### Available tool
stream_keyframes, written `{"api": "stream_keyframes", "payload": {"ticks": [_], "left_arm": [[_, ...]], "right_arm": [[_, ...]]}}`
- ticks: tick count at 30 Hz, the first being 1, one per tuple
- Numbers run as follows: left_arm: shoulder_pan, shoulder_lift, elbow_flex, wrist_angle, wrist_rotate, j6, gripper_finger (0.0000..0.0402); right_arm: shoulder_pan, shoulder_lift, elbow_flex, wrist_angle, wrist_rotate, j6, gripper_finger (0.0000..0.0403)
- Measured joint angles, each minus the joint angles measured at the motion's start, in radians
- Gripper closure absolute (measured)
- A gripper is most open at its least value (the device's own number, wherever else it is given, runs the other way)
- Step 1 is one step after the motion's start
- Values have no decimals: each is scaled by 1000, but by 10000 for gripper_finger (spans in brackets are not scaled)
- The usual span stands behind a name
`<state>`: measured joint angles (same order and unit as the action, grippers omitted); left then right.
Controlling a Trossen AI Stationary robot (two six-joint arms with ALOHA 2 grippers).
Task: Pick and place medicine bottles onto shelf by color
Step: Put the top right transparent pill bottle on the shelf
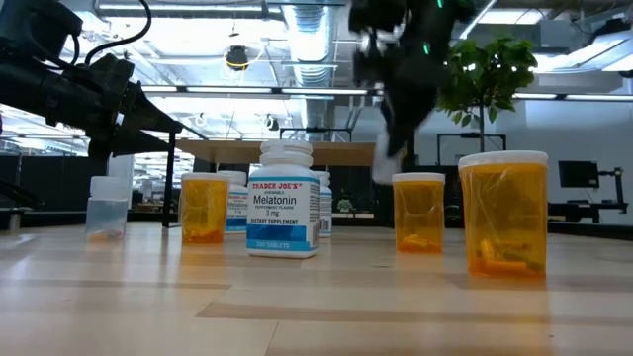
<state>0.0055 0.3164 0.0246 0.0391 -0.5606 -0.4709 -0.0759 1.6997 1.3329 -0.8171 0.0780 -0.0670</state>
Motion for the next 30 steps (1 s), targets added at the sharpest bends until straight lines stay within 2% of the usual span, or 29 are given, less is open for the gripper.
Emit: {"api": "stream_keyframes", "payload": {"ticks": [4, 8, 13, 18, 25, 30], "left_arm": [[0, 0, 0, 0, 0, 0, 135], [0, 0, 0, 0, 0, 0, 135], [0, 0, 0, 0, 0, 0, 135], [0, 0, 0, 0, 0, 0, 135], [0, 0, 0, 0, 0, 0, 135], [0, 0, 0, 0, 0, 0, 135]], "right_arm": [[-2, 0, 146, -53, 0, -38, 268], [-48, 0, 294, -86, 0, -79, 258], [-146, 0, 426, -86, 0, -151, 263], [-276, 19, 496, -59, 1, -178, 264], [-446, 161, 624, -175, -5, -194, 261], [-524, 290, 778, -325, -90, -197, 259]]}}
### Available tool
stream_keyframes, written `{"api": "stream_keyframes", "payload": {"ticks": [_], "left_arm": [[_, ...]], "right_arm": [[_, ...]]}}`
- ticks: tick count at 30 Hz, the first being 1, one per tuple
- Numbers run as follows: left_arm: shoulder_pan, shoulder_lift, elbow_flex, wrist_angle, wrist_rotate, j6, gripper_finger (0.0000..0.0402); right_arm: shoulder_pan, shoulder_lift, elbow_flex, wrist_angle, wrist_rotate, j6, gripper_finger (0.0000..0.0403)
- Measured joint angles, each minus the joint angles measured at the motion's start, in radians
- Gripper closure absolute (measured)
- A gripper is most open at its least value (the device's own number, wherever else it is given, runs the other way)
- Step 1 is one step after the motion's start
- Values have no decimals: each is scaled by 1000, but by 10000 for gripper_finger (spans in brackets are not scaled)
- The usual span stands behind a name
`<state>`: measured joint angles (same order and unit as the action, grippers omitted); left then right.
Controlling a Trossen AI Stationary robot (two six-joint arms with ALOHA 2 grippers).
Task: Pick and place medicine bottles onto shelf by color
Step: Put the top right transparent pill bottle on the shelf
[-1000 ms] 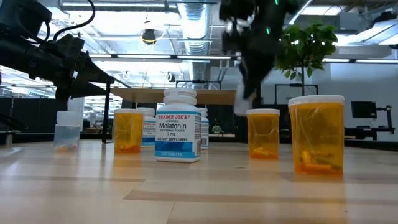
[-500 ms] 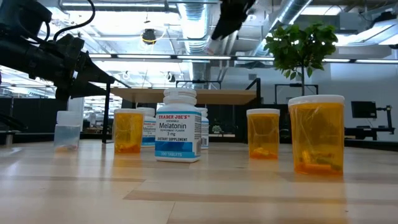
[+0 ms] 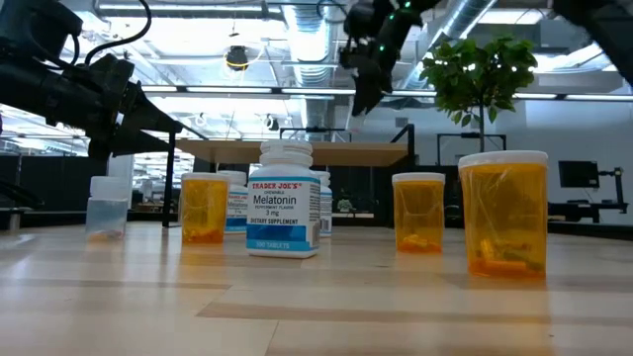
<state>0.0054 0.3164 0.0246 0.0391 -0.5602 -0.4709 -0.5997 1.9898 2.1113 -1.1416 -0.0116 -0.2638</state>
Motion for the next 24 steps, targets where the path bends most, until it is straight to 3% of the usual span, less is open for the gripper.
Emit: {"api": "stream_keyframes", "payload": {"ticks": [8, 13, 24], "left_arm": [[0, 0, 0, 0, 0, 0, 135], [0, 0, 0, 0, 1, 0, 135], [0, 0, 0, 0, 0, 0, 135]], "right_arm": [[-47, 127, 153, -115, -24, -17, 257], [-47, 159, 156, -150, -44, -51, 257], [-49, 156, 156, -149, -45, -61, 207]]}}
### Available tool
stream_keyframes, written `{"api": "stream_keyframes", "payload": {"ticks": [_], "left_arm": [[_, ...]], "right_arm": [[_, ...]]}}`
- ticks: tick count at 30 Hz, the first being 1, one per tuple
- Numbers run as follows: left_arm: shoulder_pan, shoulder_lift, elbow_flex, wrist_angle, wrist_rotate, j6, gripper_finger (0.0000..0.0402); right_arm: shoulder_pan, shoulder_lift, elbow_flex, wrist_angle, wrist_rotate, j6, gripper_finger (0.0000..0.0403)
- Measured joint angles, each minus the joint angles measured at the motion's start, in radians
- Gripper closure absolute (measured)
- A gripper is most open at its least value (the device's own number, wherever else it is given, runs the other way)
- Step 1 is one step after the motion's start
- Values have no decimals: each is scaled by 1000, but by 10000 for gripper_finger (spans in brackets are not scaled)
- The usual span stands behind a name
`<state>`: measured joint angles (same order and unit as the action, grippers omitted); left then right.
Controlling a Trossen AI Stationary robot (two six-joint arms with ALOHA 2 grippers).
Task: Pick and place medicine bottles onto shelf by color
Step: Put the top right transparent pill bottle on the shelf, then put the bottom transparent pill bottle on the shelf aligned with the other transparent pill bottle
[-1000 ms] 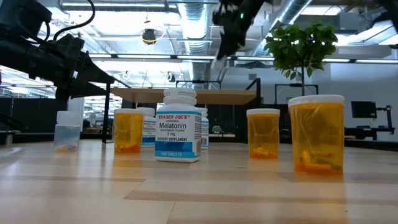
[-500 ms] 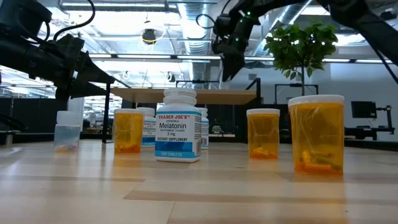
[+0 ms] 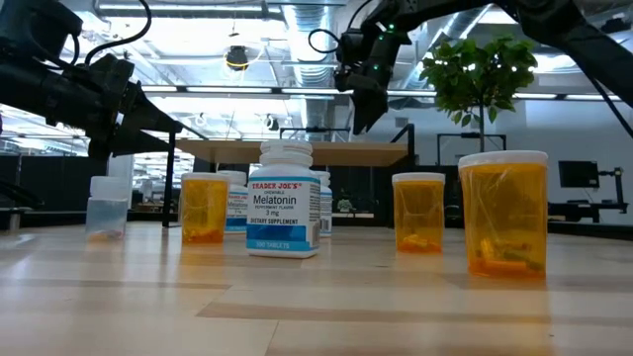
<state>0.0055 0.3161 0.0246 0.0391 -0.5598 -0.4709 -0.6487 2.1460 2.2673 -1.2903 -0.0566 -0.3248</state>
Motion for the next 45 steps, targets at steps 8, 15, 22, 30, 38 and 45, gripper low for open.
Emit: {"api": "stream_keyframes", "payload": {"ticks": [8, 15, 22, 30, 38, 45], "left_arm": [[0, 0, 0, 0, 0, 0, 135], [0, 0, 0, 0, 0, 0, 135], [0, 0, 0, 0, 0, 0, 135], [0, 0, 0, 0, -1, 0, 135], [0, 0, 0, 0, -1, 0, 135], [0, 0, 0, 1, 0, -6, 135]], "right_arm": [[0, 1, 0, 4, 1, -16, 171], [1, -5, 0, 8, 3, -34, 170], [16, -9, 72, 0, 5, -48, 171], [35, -72, 89, 2, 18, -20, 171], [128, -186, 84, -289, -49, 87, 171], [284, -339, -20, -282, -144, 175, 171]]}}
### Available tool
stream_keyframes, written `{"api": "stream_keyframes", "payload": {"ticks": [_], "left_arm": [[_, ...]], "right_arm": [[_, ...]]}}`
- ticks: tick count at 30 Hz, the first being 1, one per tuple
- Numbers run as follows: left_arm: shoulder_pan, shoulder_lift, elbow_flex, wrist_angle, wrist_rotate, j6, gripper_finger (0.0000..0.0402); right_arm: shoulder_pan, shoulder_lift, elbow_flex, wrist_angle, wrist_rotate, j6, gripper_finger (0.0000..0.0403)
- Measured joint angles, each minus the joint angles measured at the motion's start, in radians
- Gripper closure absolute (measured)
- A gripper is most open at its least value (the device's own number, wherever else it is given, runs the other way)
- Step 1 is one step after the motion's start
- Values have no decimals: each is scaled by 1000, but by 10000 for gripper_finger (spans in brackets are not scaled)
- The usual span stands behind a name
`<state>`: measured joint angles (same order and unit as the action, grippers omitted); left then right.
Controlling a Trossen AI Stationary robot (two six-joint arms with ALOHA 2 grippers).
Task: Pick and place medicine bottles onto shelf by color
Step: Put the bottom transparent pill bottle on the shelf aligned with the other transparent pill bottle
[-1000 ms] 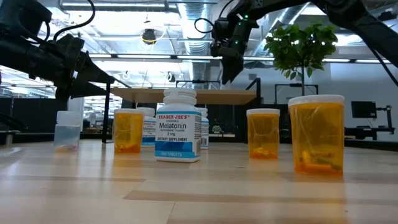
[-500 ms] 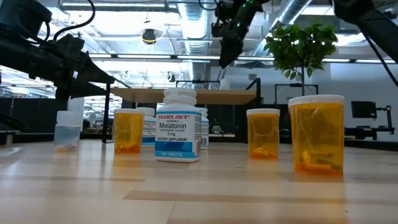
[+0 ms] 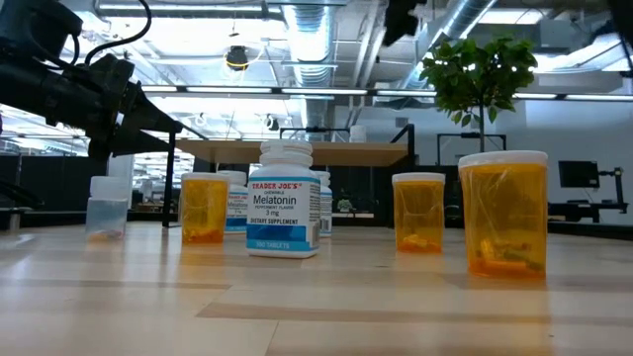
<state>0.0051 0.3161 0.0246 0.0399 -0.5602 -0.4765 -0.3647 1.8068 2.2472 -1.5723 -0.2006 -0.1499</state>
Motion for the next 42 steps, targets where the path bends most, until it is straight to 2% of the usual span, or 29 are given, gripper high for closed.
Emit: {"api": "stream_keyframes", "payload": {"ticks": [5, 9, 12, 16, 21, 28, 33, 38, 42], "left_arm": [[0, 0, 0, 0, 19, -27, 135], [0, 0, 0, 0, 31, 70, 135], [1, 0, 17, 12, 152, 150, 135], [-3, 28, 151, -61, 262, 178, 138], [-55, 200, 416, -411, 303, 248, 152], [-158, 520, 672, -769, 292, 250, 155], [-200, 678, 770, -843, 292, 260, 155], [-238, 721, 805, -855, 315, 370, 155], [-249, 702, 811, -916, 317, 345, 155]], "right_arm": [[144, -135, -171, 2, 45, 86, 171], [251, -251, -342, 4, 105, 192, 171], [324, -322, -453, 13, 113, 279, 171], [415, -398, -561, 19, 123, 396, 171], [518, -458, -651, 81, 194, 549, 171], [649, -466, -697, 111, 267, 803, 171], [760, -465, -776, 151, 282, 1009, 171], [865, -439, -859, 204, 282, 1222, 171], [938, -371, -883, 241, 282, 1295, 171]]}}
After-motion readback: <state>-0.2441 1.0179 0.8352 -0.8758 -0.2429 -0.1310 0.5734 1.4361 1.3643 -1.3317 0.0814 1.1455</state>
